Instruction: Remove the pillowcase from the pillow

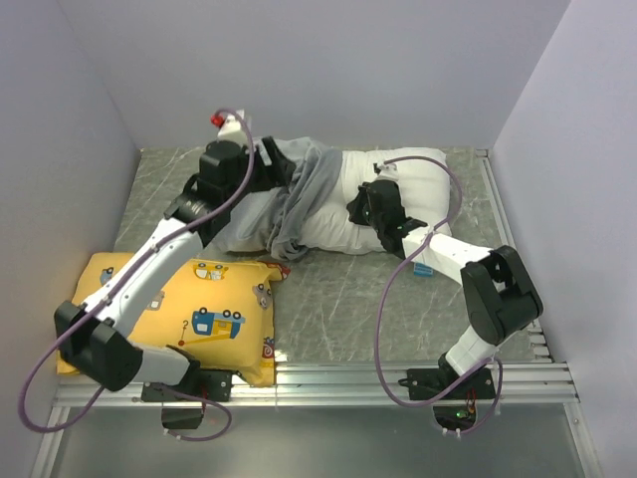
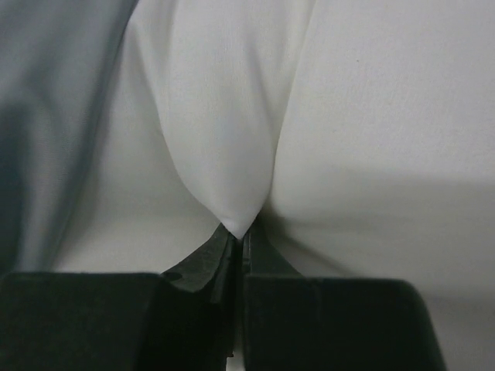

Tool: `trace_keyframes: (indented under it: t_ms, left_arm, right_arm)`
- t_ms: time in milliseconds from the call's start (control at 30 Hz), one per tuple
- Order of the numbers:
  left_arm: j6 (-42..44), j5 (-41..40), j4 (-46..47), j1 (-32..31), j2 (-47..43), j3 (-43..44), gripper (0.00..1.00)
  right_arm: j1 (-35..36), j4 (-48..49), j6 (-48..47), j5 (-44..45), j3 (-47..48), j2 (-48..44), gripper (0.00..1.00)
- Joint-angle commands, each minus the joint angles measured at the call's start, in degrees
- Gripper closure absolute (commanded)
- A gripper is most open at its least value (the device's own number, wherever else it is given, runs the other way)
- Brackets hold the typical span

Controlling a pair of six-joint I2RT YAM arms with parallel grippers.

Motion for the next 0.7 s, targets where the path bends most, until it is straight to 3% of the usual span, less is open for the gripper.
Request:
trace_keyframes:
  t_ms: [0, 100, 267, 467, 567, 600, 667]
  left_arm:
    - [5.64, -0.11, -1.64, -0.36, 8.21, 8.30, 0.20]
    - [9.43, 1.30, -6.30, -0.97, 17.88, 17.27, 0.21]
    - [12.16, -3.17, -12.02, -2.12, 28.46, 28.69, 0.22]
    - [13.13, -3.87, -13.34, -2.55, 32.69, 31.17, 0.27]
    - [13.31, -10.01, -16.05, -2.47, 34.44, 33.62, 0.53]
    - [13.48, -12.12, -16.50, -2.38, 35.06, 34.07, 0.77]
    - [13.84, -19.15, -17.29, -1.68, 35.33, 35.04, 0.98]
  right_arm:
    - [1.21, -7.00, 1.85, 0.64, -4.17, 2.37, 1.00]
    - [1.30, -7.97, 1.68, 1.08, -3.47, 2.55, 1.00]
    - [1.39, -9.02, 1.15, 2.75, -3.03, 2.11, 1.00]
    - [1.13, -10.17, 0.53, 3.89, -2.59, 1.58, 1.00]
    - [0.43, -10.87, 0.62, 4.42, -2.24, 1.24, 1.00]
    - [-0.01, -10.87, 0.79, 4.60, -2.33, 1.06, 1.00]
    - [-1.51, -10.87, 1.23, 4.69, -2.68, 0.36, 1.00]
